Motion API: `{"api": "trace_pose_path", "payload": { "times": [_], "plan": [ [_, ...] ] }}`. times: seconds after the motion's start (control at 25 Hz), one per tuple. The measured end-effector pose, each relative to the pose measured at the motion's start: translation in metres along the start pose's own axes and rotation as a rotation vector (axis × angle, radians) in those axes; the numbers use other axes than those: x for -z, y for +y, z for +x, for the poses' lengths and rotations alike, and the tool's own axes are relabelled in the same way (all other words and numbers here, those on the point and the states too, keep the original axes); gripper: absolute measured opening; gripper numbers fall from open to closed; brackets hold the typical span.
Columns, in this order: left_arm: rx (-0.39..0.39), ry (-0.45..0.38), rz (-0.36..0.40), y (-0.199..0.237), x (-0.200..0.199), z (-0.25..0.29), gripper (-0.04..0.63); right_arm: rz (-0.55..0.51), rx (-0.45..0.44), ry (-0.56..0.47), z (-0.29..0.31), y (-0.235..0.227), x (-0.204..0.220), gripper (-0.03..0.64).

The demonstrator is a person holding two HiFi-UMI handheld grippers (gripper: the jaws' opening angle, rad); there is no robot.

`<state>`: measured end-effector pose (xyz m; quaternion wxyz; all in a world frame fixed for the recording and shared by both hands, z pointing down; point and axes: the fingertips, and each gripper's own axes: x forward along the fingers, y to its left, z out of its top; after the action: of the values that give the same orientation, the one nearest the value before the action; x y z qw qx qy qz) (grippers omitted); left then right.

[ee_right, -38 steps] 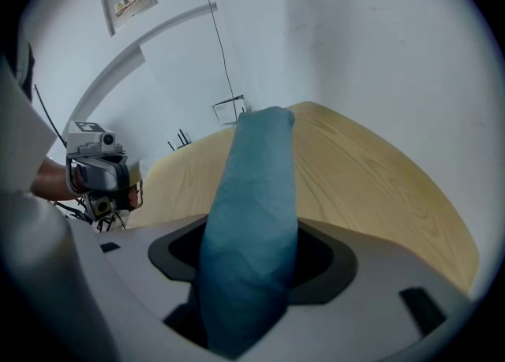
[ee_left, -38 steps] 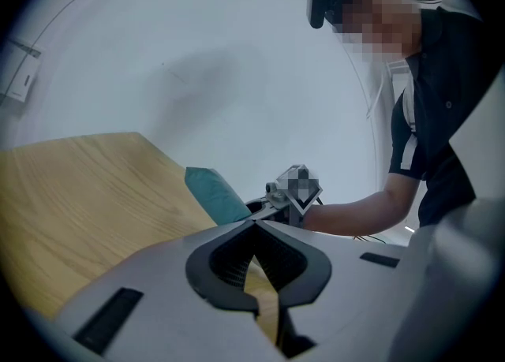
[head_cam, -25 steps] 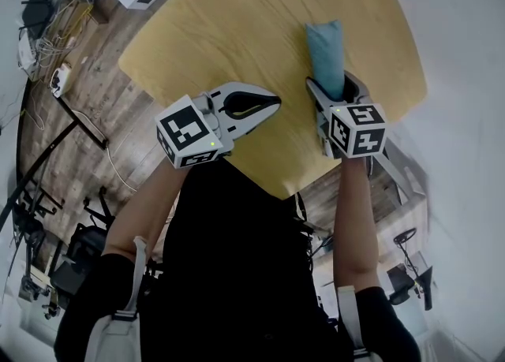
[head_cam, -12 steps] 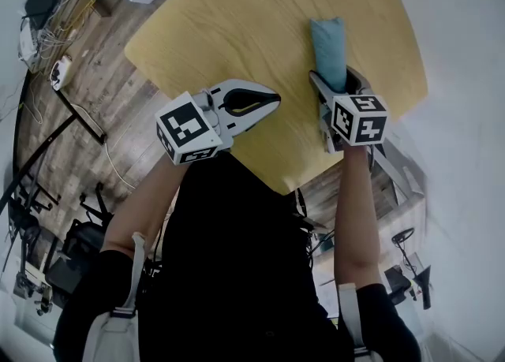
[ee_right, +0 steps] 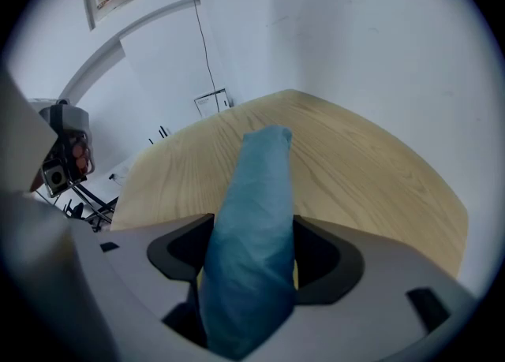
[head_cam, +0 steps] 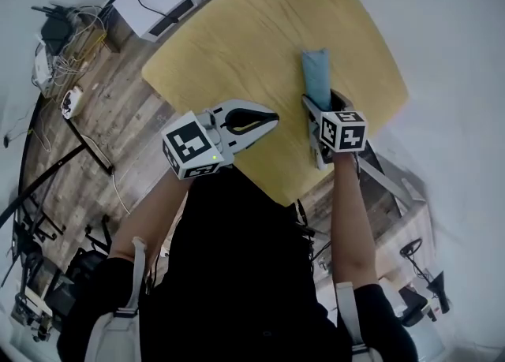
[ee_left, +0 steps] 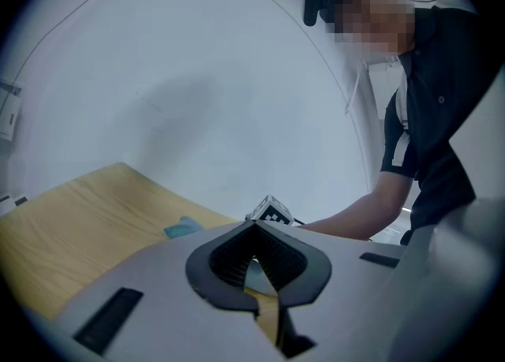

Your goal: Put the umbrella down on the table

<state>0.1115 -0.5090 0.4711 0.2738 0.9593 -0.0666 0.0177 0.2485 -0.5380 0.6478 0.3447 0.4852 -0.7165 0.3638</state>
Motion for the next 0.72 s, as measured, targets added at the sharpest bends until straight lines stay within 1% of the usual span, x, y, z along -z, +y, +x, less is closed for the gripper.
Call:
{"api": "trace_pose_path", "payload": {
  "times": [0.12, 0.24, 0.32, 0.4, 0.48, 0.56, 0.6, 0.68, 0.72],
  "plan": [
    [-0.014, -0.002, 0.014, -0.014, -0.005, -0.010, 0.012, -0.009, -0.002, -0.026, -0.004, 0.002, -0.006, 0.298],
    [-0.029, 0.010, 0.036, -0.025, -0.003, -0.018, 0.012, -0.022, -0.006, -0.101, -0.014, 0.005, -0.027, 0.298],
    [-0.038, 0.014, 0.046, -0.035, -0.002, -0.020, 0.012, -0.033, -0.021, -0.155, -0.032, 0.011, -0.041, 0.298],
    [-0.048, 0.016, 0.061, -0.048, -0.007, -0.016, 0.012, -0.046, -0.043, -0.221, -0.064, 0.019, -0.054, 0.296],
    [-0.050, 0.014, 0.116, -0.059, -0.022, -0.006, 0.012, -0.069, -0.077, -0.323, -0.103, 0.029, -0.075, 0.296],
    [-0.048, 0.006, 0.181, -0.071, -0.042, 0.004, 0.012, -0.086, -0.139, -0.427, -0.144, 0.045, -0.089, 0.294],
    [-0.046, -0.001, 0.205, -0.080, -0.050, 0.008, 0.012, -0.091, -0.179, -0.468, -0.165, 0.055, -0.090, 0.275],
    [-0.043, -0.019, 0.238, -0.101, -0.064, 0.017, 0.012, -0.098, -0.258, -0.540, -0.207, 0.074, -0.081, 0.117],
    [-0.042, -0.026, 0.252, -0.113, -0.069, 0.022, 0.012, -0.102, -0.291, -0.577, -0.227, 0.082, -0.075, 0.087]
  ]
}}
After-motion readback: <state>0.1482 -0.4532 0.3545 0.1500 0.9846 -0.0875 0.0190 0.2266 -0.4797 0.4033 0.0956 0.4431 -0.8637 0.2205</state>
